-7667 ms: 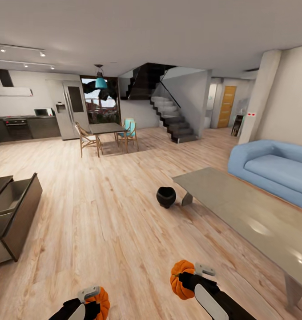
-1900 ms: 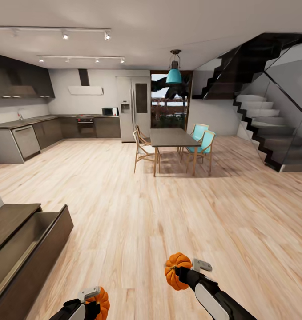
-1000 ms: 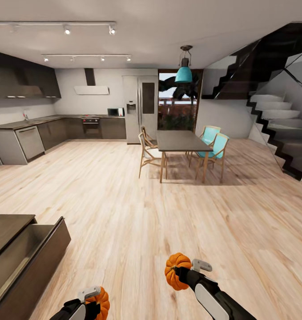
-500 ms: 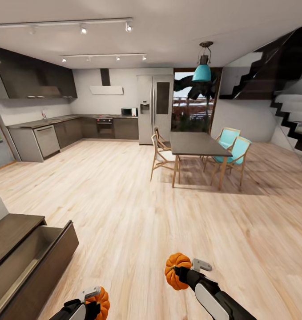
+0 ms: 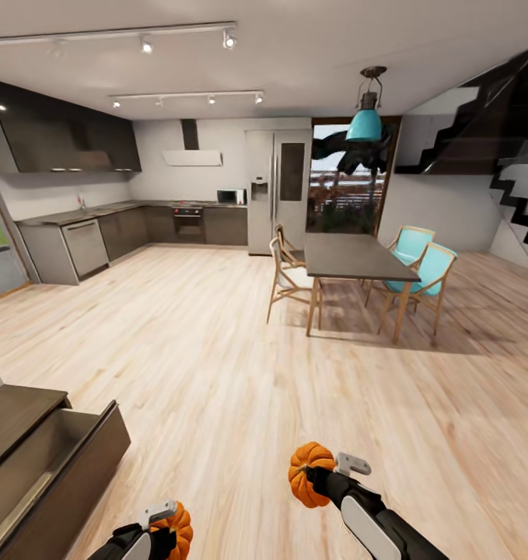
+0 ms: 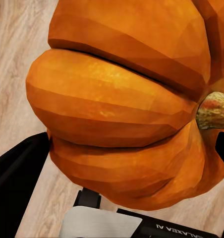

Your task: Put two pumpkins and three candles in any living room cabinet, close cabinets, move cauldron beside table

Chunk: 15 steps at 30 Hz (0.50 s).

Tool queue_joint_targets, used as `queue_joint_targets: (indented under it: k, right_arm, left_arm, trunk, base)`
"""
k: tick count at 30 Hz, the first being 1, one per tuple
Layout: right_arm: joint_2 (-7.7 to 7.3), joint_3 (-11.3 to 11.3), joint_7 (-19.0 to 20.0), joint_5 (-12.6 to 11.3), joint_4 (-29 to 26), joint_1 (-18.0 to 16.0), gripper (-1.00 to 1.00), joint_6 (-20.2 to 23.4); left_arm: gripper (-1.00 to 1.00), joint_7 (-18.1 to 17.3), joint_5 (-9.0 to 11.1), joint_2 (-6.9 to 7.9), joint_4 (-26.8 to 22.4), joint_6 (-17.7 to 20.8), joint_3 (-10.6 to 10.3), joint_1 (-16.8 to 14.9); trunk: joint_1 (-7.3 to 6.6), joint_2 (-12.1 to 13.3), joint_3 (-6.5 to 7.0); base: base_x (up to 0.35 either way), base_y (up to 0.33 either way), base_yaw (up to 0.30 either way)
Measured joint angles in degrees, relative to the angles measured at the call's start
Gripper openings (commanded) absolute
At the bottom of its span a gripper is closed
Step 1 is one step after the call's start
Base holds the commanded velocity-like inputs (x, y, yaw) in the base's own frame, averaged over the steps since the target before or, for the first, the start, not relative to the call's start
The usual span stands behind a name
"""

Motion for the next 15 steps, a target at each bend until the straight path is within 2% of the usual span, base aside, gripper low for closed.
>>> queue_joint_targets:
  k: [5, 15]
  right_arm:
    - [-0.03, 0.0, 0.0, -0.3, 0.0, 0.0, -1.0, 0.1]
    - [-0.03, 0.0, 0.0, -0.3, 0.0, 0.0, -1.0, 0.1]
  left_arm:
    - [-1.0, 0.0, 0.0, 0.0, 0.0, -0.1, 0.0, 0.0]
    - [-1.0, 0.0, 0.0, 0.02, -0.1, -0.2, 0.0, 0.0]
  trunk:
    - [0.0, 0.0, -0.01]
    - [0.0, 0.0, -0.02]
  base:
    - [0.325, -0.101, -0.169]
    - [0.325, -0.101, -0.011]
